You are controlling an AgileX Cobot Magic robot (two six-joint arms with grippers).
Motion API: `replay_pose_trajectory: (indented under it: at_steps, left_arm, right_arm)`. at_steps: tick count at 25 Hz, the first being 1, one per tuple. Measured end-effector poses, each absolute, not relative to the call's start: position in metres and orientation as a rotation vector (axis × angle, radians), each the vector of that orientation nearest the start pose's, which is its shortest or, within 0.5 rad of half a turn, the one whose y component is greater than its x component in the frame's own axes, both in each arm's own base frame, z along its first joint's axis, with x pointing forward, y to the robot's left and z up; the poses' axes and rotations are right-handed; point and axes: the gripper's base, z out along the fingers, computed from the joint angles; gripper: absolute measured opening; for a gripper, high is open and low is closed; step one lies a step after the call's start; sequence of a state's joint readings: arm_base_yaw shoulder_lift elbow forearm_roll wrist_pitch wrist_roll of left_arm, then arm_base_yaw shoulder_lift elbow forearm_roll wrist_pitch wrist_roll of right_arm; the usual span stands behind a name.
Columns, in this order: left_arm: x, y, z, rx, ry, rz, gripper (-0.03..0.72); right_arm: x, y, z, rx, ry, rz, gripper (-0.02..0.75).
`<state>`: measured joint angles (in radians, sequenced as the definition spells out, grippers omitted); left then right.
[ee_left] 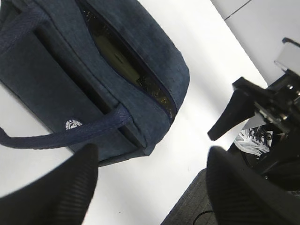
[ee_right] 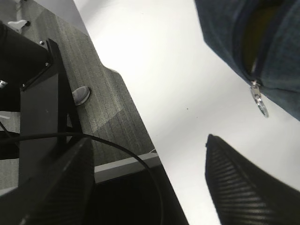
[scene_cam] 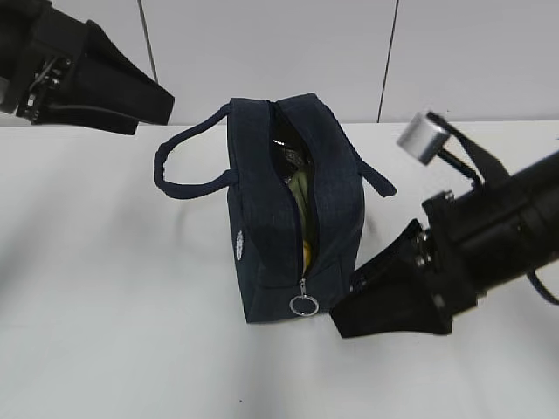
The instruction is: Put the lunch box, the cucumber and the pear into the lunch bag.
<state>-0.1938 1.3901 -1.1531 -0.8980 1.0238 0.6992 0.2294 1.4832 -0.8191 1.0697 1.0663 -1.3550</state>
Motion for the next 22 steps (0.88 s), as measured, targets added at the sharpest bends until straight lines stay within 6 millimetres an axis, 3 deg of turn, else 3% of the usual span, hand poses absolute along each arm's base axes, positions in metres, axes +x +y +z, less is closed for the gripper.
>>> replay_pose_trajectory:
  at_steps: [5, 11, 22]
  left_arm:
    - [0.252, -0.112, 0.347, 0.680, 2.282, -0.936, 0.486]
    - [0.247, -0.112, 0.350, 0.697, 2.279, -0.945, 0.467]
    - [0.247, -0.111, 0.349, 0.712, 2.287, -0.943, 0.452]
  right_arm:
    - [0.214, 0.120, 0.202, -1.343, 2.022, 0.937, 0.545]
    - [0.228, 0.122, 0.191, -1.395, 1.840, 0.779, 0.545]
    - [0.255, 0.130, 0.134, -1.215, 1.923, 0.865, 0.544]
